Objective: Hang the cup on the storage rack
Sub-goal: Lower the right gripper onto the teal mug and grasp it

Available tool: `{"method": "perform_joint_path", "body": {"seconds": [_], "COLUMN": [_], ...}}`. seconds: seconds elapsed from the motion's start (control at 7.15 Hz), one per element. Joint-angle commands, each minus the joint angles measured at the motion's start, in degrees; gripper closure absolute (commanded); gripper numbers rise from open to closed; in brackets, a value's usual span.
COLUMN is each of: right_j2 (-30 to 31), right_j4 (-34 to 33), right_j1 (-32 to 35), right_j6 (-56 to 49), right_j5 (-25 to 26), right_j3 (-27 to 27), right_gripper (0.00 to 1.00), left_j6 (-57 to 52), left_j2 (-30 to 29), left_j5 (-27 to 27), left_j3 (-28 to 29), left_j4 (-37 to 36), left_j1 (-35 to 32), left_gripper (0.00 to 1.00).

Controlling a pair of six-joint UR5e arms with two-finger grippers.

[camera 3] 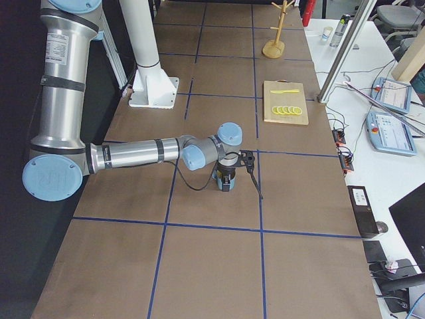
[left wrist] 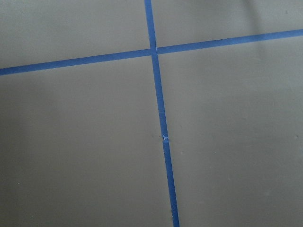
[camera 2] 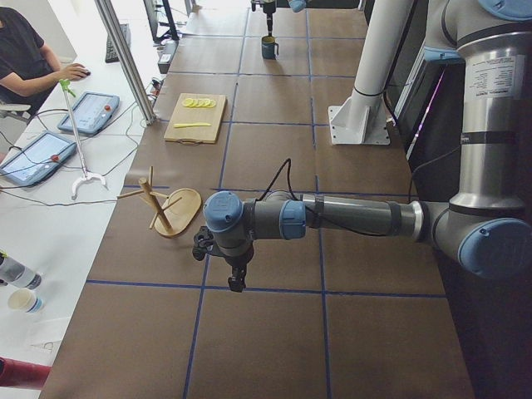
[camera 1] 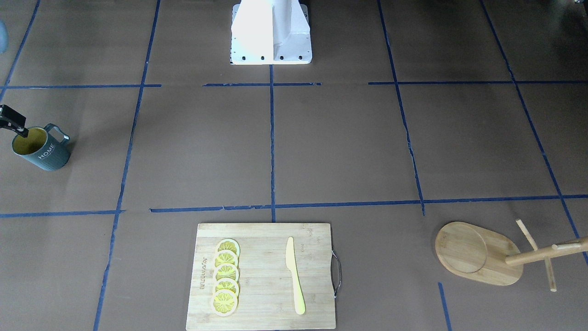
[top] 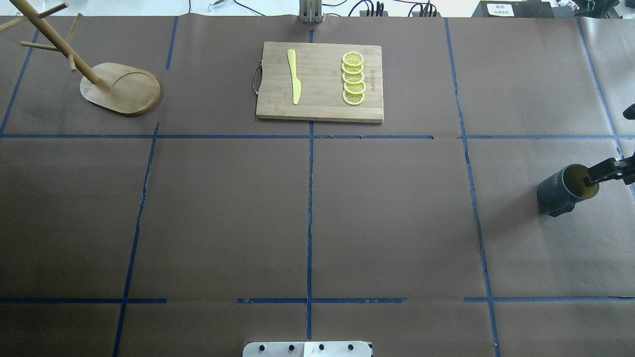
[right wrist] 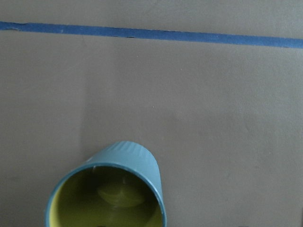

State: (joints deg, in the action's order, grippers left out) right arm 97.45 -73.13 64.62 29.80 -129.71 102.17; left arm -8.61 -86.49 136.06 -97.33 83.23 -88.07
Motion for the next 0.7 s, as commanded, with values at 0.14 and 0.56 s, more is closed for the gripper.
{"method": "perform_joint_path", "body": {"seconds": [0.14,0.56], "right_j2": [-1.47,-1.3], "right_j4": [0.01,-0.08], "right_j1": [-0.99,-1.25], "right_j6": [0.61,0.61], "right_j5": [0.25,0.16], "right_j3": [-2.41,-2.58], "right_gripper": [0.43,1.0], "left_j6": [0.0,0.09], "left_j2": [0.0,0.0], "left_j5": [0.0,0.0], "left_j3": [-0.58,-0.67], "left_j4": [0.0,0.0], "left_j1": [0.0,0.0], "left_gripper": [0.0,0.0]}}
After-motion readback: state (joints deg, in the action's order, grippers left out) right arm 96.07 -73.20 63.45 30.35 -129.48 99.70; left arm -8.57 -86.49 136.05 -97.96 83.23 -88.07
